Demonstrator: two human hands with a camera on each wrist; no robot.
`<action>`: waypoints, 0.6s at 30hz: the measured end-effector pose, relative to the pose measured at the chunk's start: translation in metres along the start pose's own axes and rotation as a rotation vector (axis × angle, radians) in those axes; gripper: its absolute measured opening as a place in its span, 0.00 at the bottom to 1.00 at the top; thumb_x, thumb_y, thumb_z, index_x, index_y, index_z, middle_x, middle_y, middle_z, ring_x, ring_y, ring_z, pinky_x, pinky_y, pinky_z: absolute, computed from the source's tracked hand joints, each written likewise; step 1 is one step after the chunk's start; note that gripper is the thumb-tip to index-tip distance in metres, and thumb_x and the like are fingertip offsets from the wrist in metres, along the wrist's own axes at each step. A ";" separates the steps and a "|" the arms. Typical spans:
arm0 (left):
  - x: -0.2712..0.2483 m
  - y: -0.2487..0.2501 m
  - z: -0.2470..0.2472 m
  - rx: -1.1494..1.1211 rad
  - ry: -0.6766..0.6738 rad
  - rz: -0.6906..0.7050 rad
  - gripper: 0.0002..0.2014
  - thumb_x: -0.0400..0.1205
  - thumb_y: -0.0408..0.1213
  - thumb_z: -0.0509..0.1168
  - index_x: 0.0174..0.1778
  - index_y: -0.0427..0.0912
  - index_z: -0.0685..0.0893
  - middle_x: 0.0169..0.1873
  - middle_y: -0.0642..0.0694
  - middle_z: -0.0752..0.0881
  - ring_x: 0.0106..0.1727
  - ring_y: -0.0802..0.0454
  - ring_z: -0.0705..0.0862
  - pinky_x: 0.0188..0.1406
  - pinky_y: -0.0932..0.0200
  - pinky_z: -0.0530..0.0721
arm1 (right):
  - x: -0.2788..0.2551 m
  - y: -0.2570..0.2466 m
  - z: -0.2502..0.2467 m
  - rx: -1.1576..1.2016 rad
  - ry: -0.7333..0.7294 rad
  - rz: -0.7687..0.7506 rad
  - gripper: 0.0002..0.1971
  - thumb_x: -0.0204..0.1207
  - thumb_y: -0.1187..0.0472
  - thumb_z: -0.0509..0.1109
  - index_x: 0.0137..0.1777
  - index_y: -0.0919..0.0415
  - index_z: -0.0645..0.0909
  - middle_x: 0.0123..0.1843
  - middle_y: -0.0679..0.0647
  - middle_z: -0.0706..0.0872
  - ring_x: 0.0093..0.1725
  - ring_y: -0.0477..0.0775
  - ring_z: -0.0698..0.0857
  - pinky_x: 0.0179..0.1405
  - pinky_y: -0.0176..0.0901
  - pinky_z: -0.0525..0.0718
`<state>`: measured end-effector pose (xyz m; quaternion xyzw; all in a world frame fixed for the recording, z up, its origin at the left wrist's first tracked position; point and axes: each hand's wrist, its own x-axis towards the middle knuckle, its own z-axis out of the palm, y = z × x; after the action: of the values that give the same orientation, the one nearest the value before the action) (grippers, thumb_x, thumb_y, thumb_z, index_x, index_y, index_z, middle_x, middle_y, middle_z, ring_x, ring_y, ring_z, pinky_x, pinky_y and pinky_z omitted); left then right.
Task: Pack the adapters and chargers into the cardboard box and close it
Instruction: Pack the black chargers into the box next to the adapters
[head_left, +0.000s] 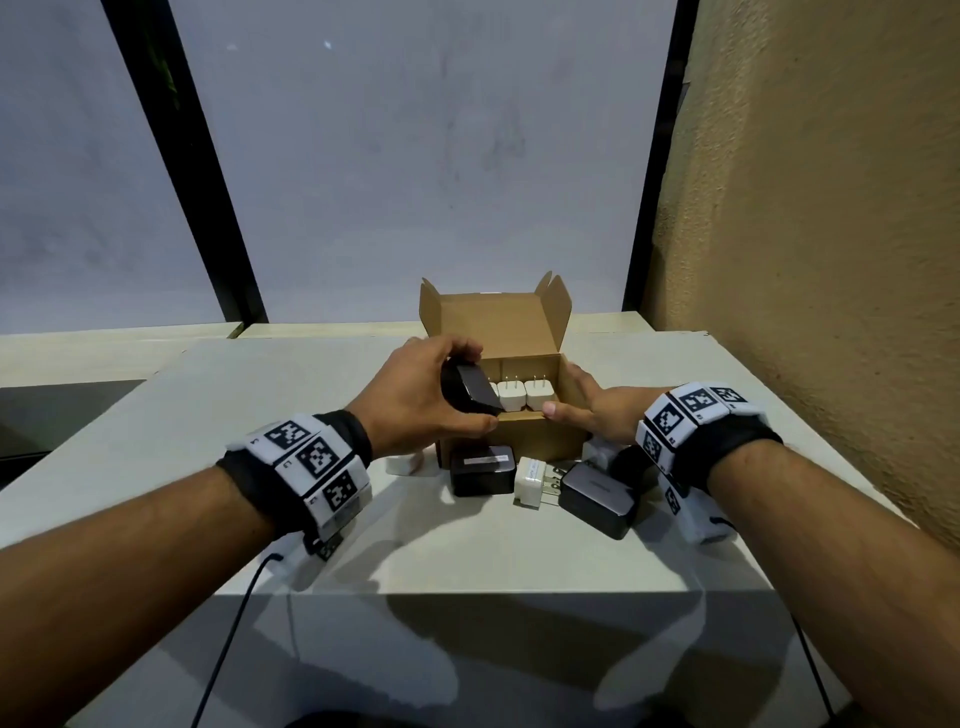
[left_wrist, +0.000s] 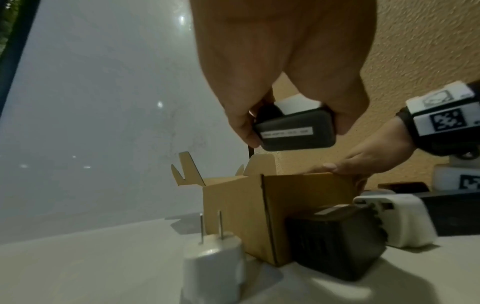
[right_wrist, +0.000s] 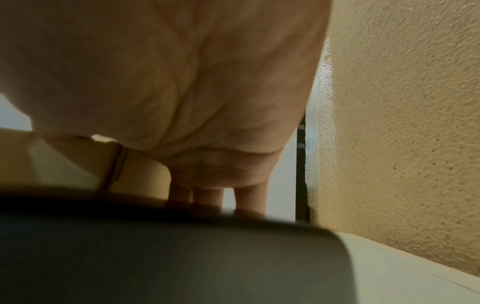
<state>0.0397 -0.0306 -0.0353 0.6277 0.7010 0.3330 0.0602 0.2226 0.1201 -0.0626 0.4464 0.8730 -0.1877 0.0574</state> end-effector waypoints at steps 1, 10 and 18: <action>0.006 0.001 0.002 0.024 0.003 -0.005 0.38 0.63 0.47 0.83 0.68 0.48 0.75 0.58 0.55 0.79 0.57 0.59 0.76 0.42 0.80 0.77 | 0.000 0.000 0.000 0.003 0.004 -0.007 0.42 0.77 0.30 0.47 0.83 0.46 0.33 0.85 0.57 0.56 0.80 0.65 0.66 0.78 0.57 0.61; 0.049 -0.004 0.020 0.104 -0.034 -0.006 0.40 0.60 0.40 0.85 0.65 0.45 0.72 0.60 0.48 0.80 0.58 0.54 0.79 0.47 0.70 0.83 | 0.003 0.005 0.000 -0.022 0.037 -0.019 0.45 0.75 0.27 0.48 0.84 0.48 0.35 0.86 0.57 0.52 0.83 0.65 0.59 0.80 0.59 0.56; 0.064 -0.006 0.023 0.273 -0.258 0.043 0.24 0.66 0.42 0.82 0.56 0.44 0.86 0.55 0.47 0.86 0.56 0.49 0.84 0.53 0.59 0.85 | 0.000 0.005 -0.001 0.010 0.019 -0.027 0.44 0.77 0.29 0.49 0.84 0.49 0.35 0.85 0.59 0.58 0.81 0.65 0.64 0.79 0.57 0.58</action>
<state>0.0335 0.0370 -0.0352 0.6822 0.7128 0.1528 0.0565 0.2272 0.1231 -0.0628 0.4368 0.8785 -0.1883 0.0444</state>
